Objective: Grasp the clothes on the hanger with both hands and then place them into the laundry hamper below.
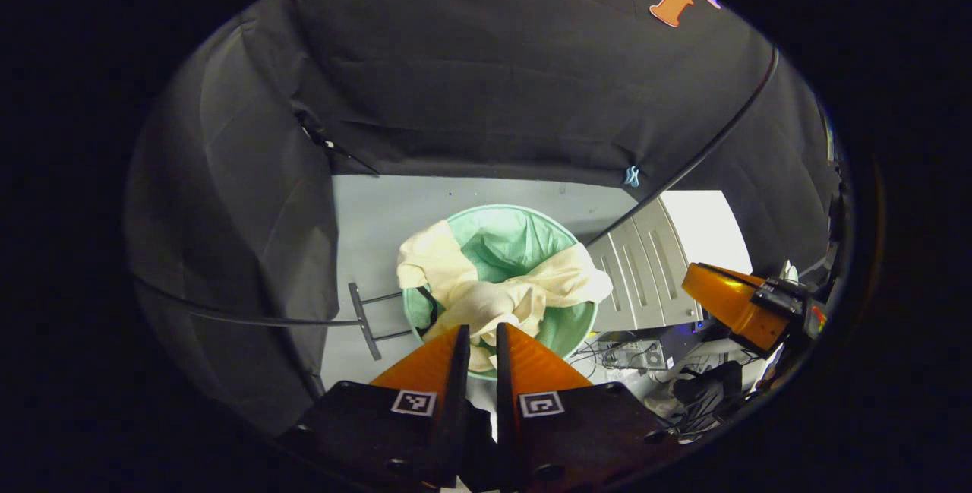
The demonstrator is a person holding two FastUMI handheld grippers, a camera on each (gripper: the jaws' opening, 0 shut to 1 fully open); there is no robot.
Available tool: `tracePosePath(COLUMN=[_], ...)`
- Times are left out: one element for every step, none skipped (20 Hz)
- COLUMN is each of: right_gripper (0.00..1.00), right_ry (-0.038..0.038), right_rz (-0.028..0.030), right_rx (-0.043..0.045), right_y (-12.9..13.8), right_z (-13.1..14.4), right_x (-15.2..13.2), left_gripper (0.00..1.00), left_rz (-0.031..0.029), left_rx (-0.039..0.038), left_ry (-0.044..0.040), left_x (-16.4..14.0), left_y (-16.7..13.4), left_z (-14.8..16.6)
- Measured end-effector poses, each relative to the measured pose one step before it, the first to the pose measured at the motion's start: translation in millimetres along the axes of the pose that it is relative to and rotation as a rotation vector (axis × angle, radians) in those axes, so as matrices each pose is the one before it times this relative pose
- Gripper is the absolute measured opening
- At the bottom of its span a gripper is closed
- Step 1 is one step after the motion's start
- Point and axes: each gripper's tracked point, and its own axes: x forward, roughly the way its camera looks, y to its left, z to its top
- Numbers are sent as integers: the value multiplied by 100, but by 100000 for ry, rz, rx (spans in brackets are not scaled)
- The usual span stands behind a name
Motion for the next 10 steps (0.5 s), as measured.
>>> tracePosePath(right_gripper=[15, 16, 17, 20, 16, 22, 29, 36, 42, 51], right_ry=[551, 466, -3, 240, 431, 415, 233, -568, -287, -76], right_rz=[-28, 296, 1916, 1777, 333, -122, -148, 11, -409, -1245], right_rx=[565, 725, 1077, 1111, 471, 32, -284, -202, -502, -402], right_y=[38, 93, 467, 458, -155, -7, 47, 99, -10, -196], right_z=[-182, -110, -129, -196, -117, -31, -144, -7, 15, 21], right_x=[102, -1, 131, -109, -53, -10, -65, -252, 15, -300], left_gripper=[25, 17, 20, 24, 27, 43, 35, 35, 36, 36], left_rz=[-244, 433, -476, 78, -932, -922, -637, 171, 508, 742], left_rx=[124, -305, -1066, -1655, -1722, -929, -382, -86, 277, 117], left_ry=[-878, -215, 185, -53, 50, 484, 220, -371, -365, -280], left_x=[-255, -121, -68, -303, -194, -231, -313, -22, -255, -464], left_y=[175, 7, -126, -181, -357, -131, 109, 121, 287, 188], left_z=[271, 144, 79, -13, -132, -397, -394, -495, -204, -50])
